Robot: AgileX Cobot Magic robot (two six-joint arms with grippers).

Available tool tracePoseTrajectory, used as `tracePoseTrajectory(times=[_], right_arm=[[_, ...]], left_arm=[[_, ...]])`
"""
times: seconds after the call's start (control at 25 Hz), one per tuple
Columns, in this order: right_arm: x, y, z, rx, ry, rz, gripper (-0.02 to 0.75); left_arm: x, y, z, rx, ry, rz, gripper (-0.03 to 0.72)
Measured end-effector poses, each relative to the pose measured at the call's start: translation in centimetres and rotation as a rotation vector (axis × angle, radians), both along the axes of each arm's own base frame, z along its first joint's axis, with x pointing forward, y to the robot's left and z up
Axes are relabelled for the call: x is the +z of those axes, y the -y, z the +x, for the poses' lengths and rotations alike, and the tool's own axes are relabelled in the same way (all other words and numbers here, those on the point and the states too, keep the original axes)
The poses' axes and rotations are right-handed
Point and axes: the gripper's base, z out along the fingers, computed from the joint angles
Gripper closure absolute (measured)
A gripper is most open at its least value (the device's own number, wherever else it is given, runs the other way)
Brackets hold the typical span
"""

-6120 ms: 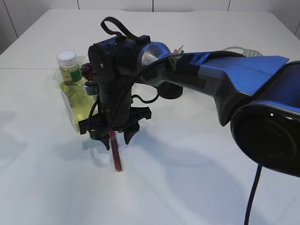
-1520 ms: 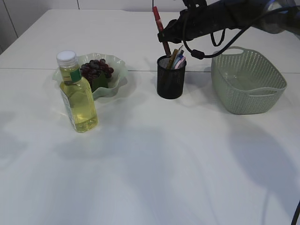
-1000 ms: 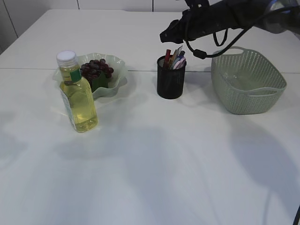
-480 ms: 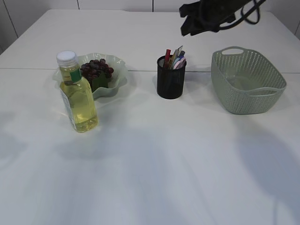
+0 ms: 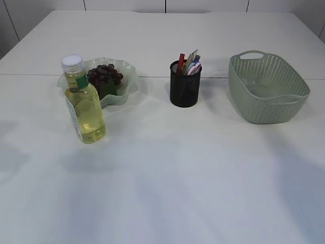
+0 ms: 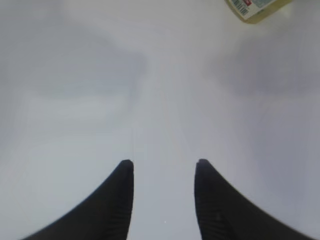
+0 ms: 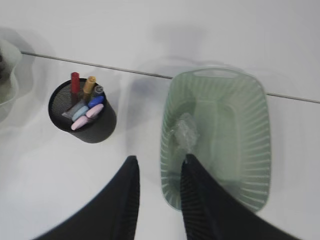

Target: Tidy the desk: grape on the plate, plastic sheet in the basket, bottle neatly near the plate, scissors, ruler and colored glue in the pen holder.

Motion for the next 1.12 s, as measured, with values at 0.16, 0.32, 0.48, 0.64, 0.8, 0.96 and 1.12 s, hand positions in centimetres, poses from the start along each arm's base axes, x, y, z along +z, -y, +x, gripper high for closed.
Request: tracePoseTrajectory(times=[0.16,0.32,0.48,0.64,0.8,0.96,1.12], right_arm=[[1.1,1.0,-2.5,-0.042,-0.002,-0.051,0.490],[0.7,1.7,-4.7,-0.063,-0.043,-0.097,0.428],[-0.4,2.3,-7.3,-0.070,-0.104,-0.119,0.392],[-1.1,2.9,-11.0,-0.072,-0.140,-0.134,0.386],[-1.7,3.6,-14.9,-0.079,-0.130,-0.145,0.385],[-2.2,4.2,-18.8,-0.093,-0.096,-0.130,0.384],[-2.2,4.8,-22.7,-0.126,-0.030,-0.091,0.384]], left_arm=[[0.2,0.0,0.0,0.007,0.014,-0.003,0.271],[1.9,-0.1,-0.8,0.010,0.093,-0.007,0.223],[4.4,-0.5,-2.6,0.003,0.197,0.020,0.217],[6.6,-1.0,-4.9,0.009,0.262,0.043,0.216],[8.2,-1.4,-7.2,0.035,0.301,0.064,0.216],[9.2,-1.7,-9.1,0.048,0.324,0.068,0.215],[10.0,-1.8,-10.4,0.054,0.366,0.061,0.214]])
